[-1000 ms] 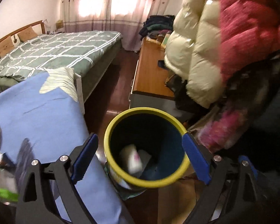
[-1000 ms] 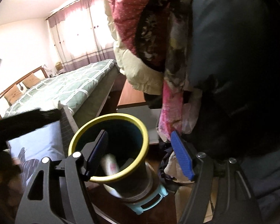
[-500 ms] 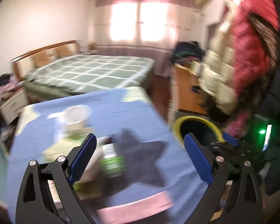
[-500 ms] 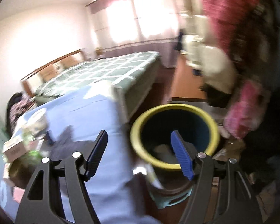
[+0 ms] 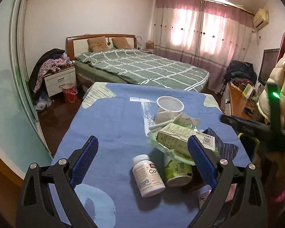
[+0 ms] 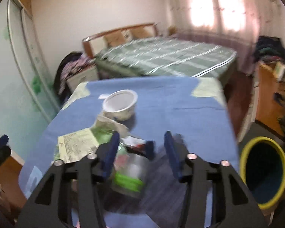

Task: Collect trash
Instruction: 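Grasp the white tissue wad with the right gripper, then carry the tissue to the bin and open the right gripper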

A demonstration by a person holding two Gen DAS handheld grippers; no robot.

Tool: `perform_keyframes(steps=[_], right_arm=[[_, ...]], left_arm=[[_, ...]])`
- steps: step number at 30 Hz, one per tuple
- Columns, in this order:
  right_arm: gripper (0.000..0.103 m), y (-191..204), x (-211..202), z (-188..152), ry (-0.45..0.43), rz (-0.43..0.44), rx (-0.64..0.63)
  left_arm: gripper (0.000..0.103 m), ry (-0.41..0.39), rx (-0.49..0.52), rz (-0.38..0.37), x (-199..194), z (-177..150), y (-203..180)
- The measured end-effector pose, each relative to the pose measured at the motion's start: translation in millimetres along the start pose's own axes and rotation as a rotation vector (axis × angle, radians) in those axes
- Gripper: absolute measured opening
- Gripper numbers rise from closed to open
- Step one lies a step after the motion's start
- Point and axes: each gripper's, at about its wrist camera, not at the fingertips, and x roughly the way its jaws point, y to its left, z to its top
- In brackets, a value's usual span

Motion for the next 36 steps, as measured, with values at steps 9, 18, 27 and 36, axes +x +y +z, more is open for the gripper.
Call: perform_keyframes(steps=[9, 18, 27, 36], right_arm=[[0.041, 13.8, 61.6, 30.3, 0.172, 0.120, -0.004], [0.035, 25.0, 92.9, 34.8, 0.264, 0.138, -0.021], [0.002, 30.1, 61.3, 54.4, 0.165, 0.136, -0.033], [0.002, 13.5, -22.6, 78.5, -0.035, 0.141, 0.001]], left_arm=[[0.093, 0.037, -0.012, -0.007, 26.0, 1.9, -1.7], [0.093, 0.054, -0.018, -0.009, 35.3, 0.7, -3.1], [0.093, 0.055, -0.021, -0.011, 39.6, -1.7, -1.7], [0.093, 0.049, -0.012, -0.022, 34.6, -4.2, -6.7]])
